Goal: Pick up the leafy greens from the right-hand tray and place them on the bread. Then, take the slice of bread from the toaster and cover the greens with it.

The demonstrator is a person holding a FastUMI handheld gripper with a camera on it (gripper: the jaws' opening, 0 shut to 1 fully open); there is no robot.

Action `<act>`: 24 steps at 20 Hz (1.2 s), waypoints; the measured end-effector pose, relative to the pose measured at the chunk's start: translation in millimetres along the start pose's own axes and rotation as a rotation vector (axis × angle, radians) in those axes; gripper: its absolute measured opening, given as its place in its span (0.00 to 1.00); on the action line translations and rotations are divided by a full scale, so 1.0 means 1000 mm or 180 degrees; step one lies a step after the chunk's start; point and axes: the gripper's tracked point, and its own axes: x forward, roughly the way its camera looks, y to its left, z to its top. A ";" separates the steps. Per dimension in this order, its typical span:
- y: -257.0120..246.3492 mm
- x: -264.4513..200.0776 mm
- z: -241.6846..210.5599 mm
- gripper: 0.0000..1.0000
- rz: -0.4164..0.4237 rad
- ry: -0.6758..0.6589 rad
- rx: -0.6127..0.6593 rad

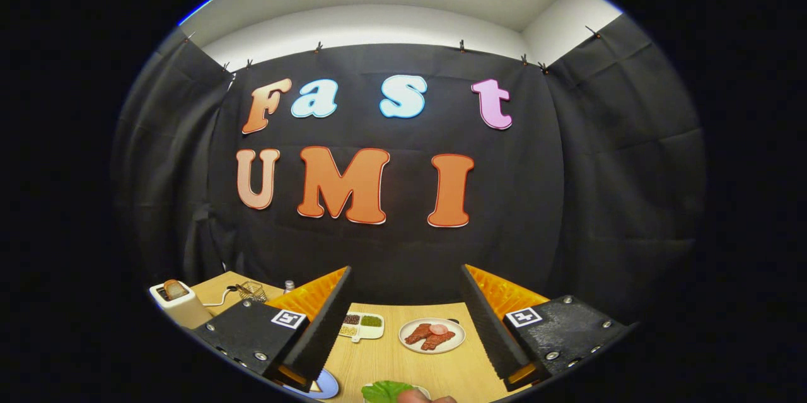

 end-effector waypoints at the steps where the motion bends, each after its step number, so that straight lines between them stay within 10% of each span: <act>1: -0.001 0.001 -0.005 0.99 0.0005 0.0043 0.0003; 24: 0.007 -0.019 -0.257 0.91 0.0330 0.2836 0.0133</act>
